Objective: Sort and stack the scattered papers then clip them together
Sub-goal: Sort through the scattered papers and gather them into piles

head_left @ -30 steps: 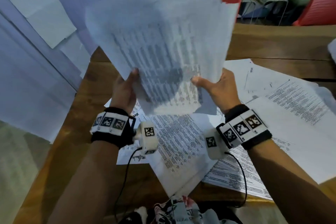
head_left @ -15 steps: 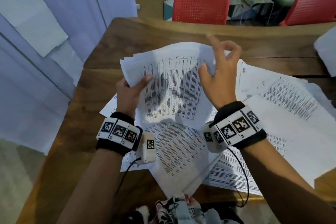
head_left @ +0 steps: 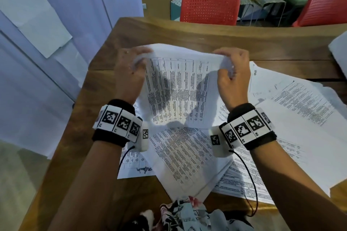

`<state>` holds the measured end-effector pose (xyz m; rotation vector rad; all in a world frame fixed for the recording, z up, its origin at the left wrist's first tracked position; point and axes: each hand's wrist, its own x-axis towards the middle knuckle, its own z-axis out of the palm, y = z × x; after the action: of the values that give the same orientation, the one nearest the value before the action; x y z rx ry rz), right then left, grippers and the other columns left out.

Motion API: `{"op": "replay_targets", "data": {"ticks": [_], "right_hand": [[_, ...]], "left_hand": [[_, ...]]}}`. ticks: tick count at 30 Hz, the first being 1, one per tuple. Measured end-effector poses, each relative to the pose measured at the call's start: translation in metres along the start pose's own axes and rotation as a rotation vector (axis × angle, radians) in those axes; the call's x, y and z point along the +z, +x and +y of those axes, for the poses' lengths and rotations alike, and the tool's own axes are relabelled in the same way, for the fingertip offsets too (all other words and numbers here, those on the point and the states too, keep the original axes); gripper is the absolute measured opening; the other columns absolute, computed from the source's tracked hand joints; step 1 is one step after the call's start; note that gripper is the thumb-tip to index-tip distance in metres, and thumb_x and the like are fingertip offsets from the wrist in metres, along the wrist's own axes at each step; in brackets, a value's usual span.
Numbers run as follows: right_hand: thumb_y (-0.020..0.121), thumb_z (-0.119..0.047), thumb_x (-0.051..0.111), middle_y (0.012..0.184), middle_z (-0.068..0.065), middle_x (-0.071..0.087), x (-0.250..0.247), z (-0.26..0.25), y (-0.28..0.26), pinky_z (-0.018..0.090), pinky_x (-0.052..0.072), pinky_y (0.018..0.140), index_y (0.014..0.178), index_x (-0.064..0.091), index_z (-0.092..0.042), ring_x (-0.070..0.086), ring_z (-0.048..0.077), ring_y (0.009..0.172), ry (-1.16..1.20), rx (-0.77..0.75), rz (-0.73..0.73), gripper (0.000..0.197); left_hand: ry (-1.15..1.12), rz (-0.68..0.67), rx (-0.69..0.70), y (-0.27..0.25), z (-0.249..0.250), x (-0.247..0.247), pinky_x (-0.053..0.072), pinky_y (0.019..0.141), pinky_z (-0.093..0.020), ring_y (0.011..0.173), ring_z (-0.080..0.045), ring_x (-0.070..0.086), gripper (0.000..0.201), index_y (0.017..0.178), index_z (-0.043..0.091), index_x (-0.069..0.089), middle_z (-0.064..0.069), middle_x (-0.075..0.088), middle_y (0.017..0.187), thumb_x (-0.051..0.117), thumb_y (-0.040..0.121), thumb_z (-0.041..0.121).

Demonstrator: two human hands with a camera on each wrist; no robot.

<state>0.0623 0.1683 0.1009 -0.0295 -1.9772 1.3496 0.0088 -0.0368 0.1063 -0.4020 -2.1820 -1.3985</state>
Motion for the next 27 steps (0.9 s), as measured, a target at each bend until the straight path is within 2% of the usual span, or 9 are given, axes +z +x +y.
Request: {"op": "replay_targets", "data": {"ticks": [2, 4, 8, 10, 14, 19, 22, 24, 27], "right_hand": [[0.065, 0.007, 0.037, 0.108, -0.005, 0.050, -0.003, 0.010, -0.002, 0.015, 0.038, 0.061, 0.104, 0.047, -0.028, 0.047, 0.003, 0.076, 0.171, 0.169, -0.010, 0.054], [0.068, 0.004, 0.042, 0.105, -0.002, 0.056, 0.000, 0.023, -0.007, 0.016, 0.045, 0.065, 0.109, 0.045, -0.022, 0.055, 0.004, 0.080, 0.284, 0.356, -0.048, 0.048], [0.080, 0.014, 0.041, 0.103, 0.010, 0.061, 0.018, 0.031, -0.016, 0.035, 0.053, 0.082, 0.112, 0.054, -0.002, 0.059, 0.020, 0.094, 0.132, 0.460, -0.186, 0.038], [0.080, 0.015, 0.041, 0.107, 0.014, 0.060, 0.021, 0.026, -0.010, 0.033, 0.055, 0.079, 0.110, 0.053, -0.003, 0.059, 0.024, 0.098, 0.183, 0.441, -0.111, 0.037], [0.076, 0.015, 0.039, 0.104, 0.000, 0.051, 0.013, 0.016, 0.006, 0.019, 0.049, 0.074, 0.097, 0.038, -0.024, 0.054, 0.005, 0.091, 0.349, 0.332, 0.037, 0.044], [0.067, 0.017, 0.037, 0.114, 0.001, 0.036, 0.016, 0.010, 0.005, 0.014, 0.043, 0.073, 0.127, 0.024, -0.015, 0.049, -0.006, 0.067, 0.195, 0.073, 0.089, 0.070], [0.065, 0.017, 0.036, 0.117, 0.004, 0.033, 0.022, 0.004, 0.009, 0.019, 0.044, 0.079, 0.128, 0.036, -0.017, 0.044, -0.006, 0.103, 0.009, -0.069, 0.062, 0.072], [0.070, 0.015, 0.037, 0.110, 0.005, 0.032, 0.022, 0.001, 0.013, 0.004, 0.039, 0.067, 0.121, 0.053, -0.015, 0.038, -0.022, 0.088, -0.076, -0.017, 0.005, 0.061], [0.071, 0.011, 0.036, 0.107, 0.005, 0.035, 0.020, 0.008, 0.016, 0.010, 0.036, 0.055, 0.118, 0.056, -0.011, 0.041, -0.019, 0.072, -0.113, 0.042, -0.033, 0.055]], "left_hand": [[-0.262, 0.069, -0.195, -0.003, -0.006, -0.006, 0.049, 0.093, -0.027, 0.097, -0.009, 0.056, 0.034, 0.114, 0.021, 0.046, -0.002, 0.059, 0.111, 0.054, 0.087, 0.002], [-0.473, 0.061, -0.373, -0.012, -0.015, -0.006, 0.053, 0.082, -0.025, 0.089, -0.005, 0.060, 0.034, 0.114, 0.021, 0.041, 0.009, 0.060, 0.103, 0.054, 0.090, 0.002], [-0.434, -0.050, -0.564, -0.035, -0.018, 0.008, 0.052, 0.076, -0.023, 0.081, -0.002, 0.065, 0.032, 0.124, -0.005, 0.051, -0.008, 0.068, 0.095, 0.050, 0.094, 0.006], [-0.449, 0.008, -0.533, -0.030, -0.010, 0.010, 0.053, 0.071, -0.020, 0.073, 0.001, 0.063, 0.031, 0.121, -0.008, 0.052, -0.019, 0.067, 0.086, 0.049, 0.094, 0.006], [-0.550, 0.016, -0.423, -0.008, 0.001, 0.001, 0.055, 0.087, -0.037, 0.097, -0.019, 0.064, 0.029, 0.113, 0.010, 0.055, -0.004, 0.064, 0.103, 0.057, 0.086, 0.018], [-0.504, -0.078, -0.413, -0.007, 0.002, 0.005, 0.050, 0.075, -0.025, 0.083, -0.005, 0.056, 0.017, 0.099, 0.022, 0.045, 0.004, 0.056, 0.093, 0.055, 0.091, 0.011], [-0.401, -0.036, -0.336, -0.004, 0.003, 0.008, 0.050, 0.087, -0.021, 0.101, -0.006, 0.056, 0.036, 0.118, 0.023, 0.034, 0.001, 0.054, 0.112, 0.050, 0.093, 0.003], [-0.274, -0.003, -0.186, -0.003, 0.003, 0.010, 0.043, 0.104, -0.028, 0.119, -0.014, 0.049, 0.053, 0.131, 0.028, 0.027, 0.001, 0.045, 0.128, 0.049, 0.090, 0.001], [-0.085, -0.023, -0.076, -0.004, -0.005, 0.010, 0.044, 0.088, -0.009, 0.097, 0.000, 0.051, 0.045, 0.116, 0.038, 0.050, 0.013, 0.044, 0.104, 0.045, 0.090, 0.002]]}}
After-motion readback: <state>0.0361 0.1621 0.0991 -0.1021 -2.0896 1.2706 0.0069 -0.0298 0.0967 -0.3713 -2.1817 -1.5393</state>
